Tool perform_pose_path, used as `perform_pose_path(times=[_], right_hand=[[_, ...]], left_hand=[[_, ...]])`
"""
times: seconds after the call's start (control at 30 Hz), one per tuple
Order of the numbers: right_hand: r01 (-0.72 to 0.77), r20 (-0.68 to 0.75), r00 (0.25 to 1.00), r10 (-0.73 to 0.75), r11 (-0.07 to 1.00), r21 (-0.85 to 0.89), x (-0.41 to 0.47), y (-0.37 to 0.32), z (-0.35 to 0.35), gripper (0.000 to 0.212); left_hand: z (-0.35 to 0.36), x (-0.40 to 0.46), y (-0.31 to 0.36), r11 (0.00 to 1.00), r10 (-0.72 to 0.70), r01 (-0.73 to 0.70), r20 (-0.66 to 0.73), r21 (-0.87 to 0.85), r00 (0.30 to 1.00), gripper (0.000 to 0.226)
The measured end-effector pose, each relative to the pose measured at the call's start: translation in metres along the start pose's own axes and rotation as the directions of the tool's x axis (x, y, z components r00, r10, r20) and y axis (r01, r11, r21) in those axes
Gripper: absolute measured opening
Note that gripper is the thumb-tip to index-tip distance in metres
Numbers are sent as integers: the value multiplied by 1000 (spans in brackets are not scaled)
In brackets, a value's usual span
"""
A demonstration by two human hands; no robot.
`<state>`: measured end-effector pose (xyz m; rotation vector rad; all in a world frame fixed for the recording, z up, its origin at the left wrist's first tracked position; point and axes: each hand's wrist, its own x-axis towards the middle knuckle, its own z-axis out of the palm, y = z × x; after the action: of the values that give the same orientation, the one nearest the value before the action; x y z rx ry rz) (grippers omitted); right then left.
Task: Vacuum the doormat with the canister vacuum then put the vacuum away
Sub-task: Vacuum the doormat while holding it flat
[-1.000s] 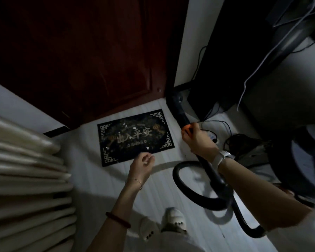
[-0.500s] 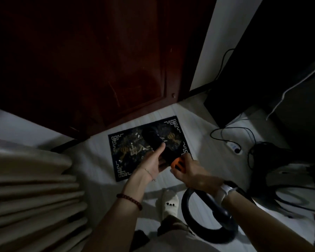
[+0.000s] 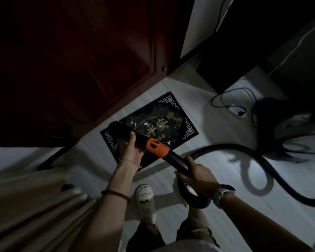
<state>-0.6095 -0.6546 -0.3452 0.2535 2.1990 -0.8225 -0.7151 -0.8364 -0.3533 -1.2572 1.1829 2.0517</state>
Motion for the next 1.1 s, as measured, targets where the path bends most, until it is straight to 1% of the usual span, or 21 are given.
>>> perform_pose_path(times=[0.07, 0.1, 0.17, 0.23, 0.3, 0.33, 0.37, 0.43, 0.5, 0.6, 0.73, 0.8, 0.87, 0.9, 0.97, 1.03, 1.1], right_hand=[[-58, -88, 995, 50, 993, -101, 8, -1, 21, 32], [-128, -124, 986, 112, 983, -130, 9, 7, 29, 32], [-269, -208, 952, 227, 941, -205, 5, 32, 33, 32], [-438, -309, 880, 360, 868, -234, -9, 67, 34, 26], [-549, -368, 809, 457, 812, -199, -22, 96, 35, 25], [-567, -375, 796, 476, 802, -186, -22, 105, 41, 25], [-563, -374, 796, 476, 808, -170, -17, 110, 49, 25], [-516, -352, 818, 454, 850, -102, 6, 112, 70, 26], [-446, -355, 841, 408, 894, -31, 39, 111, 94, 28], [-378, -383, 852, 357, 926, 23, 88, 124, 126, 32], [-303, -419, 842, 340, 940, 154, 136, 174, 162, 32], [-241, -463, 837, 290, 957, 163, 152, 198, 172, 37], [-145, -465, 855, 231, 966, 214, 169, 222, 177, 42], [-87, -452, 868, 208, 957, 276, 178, 233, 178, 42], [15, -439, 878, 193, 904, 427, 199, 249, 182, 37], [80, -440, 872, 215, 823, 563, 223, 258, 196, 30], [130, -442, 854, 273, 711, 691, 245, 265, 214, 27]], left_hand=[[-8, 13, -13, 989, -128, 123, 75, 77, 989, 53], [-9, 18, -24, 976, -182, 166, 107, 144, 978, 53], [-10, 23, -41, 953, -214, 176, 134, 246, 968, 53], [-11, 27, -60, 918, -231, 153, 178, 366, 957, 48], [-14, 32, -74, 867, -252, 119, 218, 485, 943, 33], [-17, 36, -82, 845, -264, 114, 221, 523, 939, 20], [-18, 40, -89, 831, -266, 114, 209, 544, 941, 11], [-25, 56, -105, 795, -229, 90, 160, 600, 960, 12], [-34, 76, -123, 768, -188, 65, 128, 637, 974, 7], [-43, 112, -152, 750, -158, 32, 132, 660, 979, 12], [-43, 168, -197, 731, -94, -59, 187, 680, 978, 12], [-39, 198, -218, 709, -58, -127, 237, 693, 970, 13], [-31, 224, -239, 675, -42, -195, 301, 712, 953, 14], [-28, 237, -250, 653, -38, -237, 344, 719, 938, 15], [-26, 261, -270, 568, -40, -338, 435, 750, 899, 21], [-30, 282, -282, 505, -45, -401, 487, 764, 872, 32], [-37, 302, -284, 458, -40, -433, 505, 776, 862, 36]])
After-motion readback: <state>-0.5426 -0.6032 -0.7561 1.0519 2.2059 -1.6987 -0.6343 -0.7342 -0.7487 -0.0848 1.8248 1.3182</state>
